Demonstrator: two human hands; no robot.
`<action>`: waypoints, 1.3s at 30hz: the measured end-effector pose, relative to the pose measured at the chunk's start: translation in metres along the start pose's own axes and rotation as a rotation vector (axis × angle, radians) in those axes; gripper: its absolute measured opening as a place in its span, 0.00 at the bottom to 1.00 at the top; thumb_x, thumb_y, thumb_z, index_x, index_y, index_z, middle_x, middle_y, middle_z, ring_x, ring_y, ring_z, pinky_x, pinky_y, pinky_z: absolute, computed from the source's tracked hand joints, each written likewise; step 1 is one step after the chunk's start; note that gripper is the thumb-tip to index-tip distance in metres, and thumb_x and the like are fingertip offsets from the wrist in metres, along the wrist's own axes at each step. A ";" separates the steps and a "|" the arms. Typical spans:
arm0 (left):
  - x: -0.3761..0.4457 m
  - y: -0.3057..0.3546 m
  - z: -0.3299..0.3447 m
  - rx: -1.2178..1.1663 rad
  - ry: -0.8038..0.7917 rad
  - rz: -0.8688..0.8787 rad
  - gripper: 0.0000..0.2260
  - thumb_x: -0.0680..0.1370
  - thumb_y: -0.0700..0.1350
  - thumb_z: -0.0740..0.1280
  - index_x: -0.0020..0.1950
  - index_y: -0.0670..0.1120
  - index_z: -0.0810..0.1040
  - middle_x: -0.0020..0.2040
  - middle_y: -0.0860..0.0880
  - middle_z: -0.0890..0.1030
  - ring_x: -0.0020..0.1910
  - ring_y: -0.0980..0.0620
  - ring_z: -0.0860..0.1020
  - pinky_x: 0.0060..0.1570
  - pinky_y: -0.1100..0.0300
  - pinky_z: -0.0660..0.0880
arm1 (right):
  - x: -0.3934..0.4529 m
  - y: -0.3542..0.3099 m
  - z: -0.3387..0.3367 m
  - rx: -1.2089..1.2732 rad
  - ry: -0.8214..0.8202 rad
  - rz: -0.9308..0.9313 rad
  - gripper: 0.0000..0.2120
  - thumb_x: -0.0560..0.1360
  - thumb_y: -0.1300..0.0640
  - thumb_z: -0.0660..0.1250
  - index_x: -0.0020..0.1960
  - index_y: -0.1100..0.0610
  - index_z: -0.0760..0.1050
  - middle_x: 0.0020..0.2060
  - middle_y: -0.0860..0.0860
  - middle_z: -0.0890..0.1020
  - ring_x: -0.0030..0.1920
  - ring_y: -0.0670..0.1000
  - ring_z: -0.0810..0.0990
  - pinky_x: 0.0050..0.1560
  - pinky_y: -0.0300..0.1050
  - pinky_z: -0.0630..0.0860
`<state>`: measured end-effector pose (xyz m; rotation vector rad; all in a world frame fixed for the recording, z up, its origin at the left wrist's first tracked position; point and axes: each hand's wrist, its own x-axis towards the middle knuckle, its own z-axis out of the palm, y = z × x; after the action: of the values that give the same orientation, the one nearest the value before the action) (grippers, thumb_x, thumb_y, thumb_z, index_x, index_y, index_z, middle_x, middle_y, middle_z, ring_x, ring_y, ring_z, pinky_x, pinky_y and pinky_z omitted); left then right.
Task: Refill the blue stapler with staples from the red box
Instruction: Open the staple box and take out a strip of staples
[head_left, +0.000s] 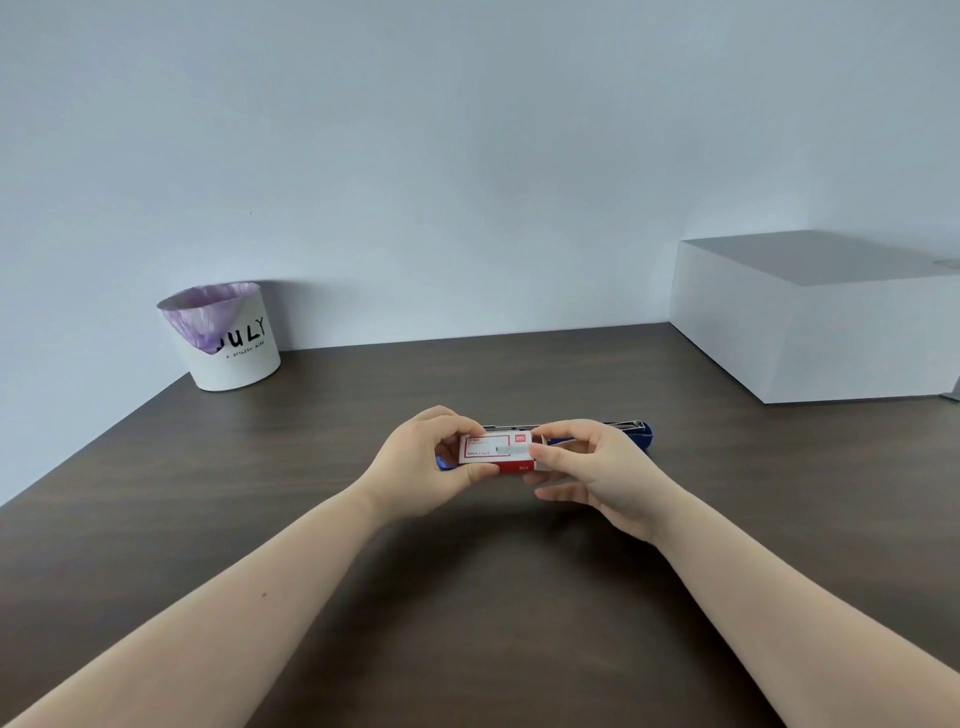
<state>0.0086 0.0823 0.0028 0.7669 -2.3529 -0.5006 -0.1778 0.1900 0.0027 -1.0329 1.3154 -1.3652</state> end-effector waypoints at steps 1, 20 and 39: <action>0.000 0.000 -0.002 -0.002 0.003 -0.005 0.17 0.67 0.51 0.75 0.53 0.49 0.80 0.48 0.51 0.80 0.44 0.53 0.79 0.48 0.59 0.78 | 0.000 0.000 -0.001 0.006 0.004 0.000 0.12 0.73 0.60 0.70 0.56 0.59 0.77 0.49 0.58 0.85 0.44 0.53 0.86 0.40 0.44 0.83; 0.000 0.001 -0.015 -0.029 0.014 -0.031 0.15 0.66 0.49 0.76 0.51 0.49 0.81 0.48 0.51 0.81 0.44 0.51 0.80 0.49 0.58 0.78 | 0.007 0.003 -0.011 -0.806 0.169 -0.364 0.08 0.71 0.56 0.72 0.50 0.50 0.81 0.50 0.47 0.77 0.50 0.46 0.73 0.50 0.35 0.68; -0.007 -0.012 -0.007 -0.080 0.023 -0.082 0.16 0.67 0.49 0.76 0.53 0.48 0.81 0.49 0.52 0.81 0.47 0.50 0.80 0.51 0.60 0.78 | 0.013 -0.007 -0.017 -0.444 0.374 -0.288 0.01 0.72 0.60 0.70 0.42 0.55 0.80 0.41 0.49 0.84 0.38 0.45 0.80 0.40 0.34 0.75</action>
<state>0.0225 0.0761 -0.0010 0.8304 -2.2727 -0.6132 -0.1975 0.1802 0.0083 -1.3473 1.8611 -1.5721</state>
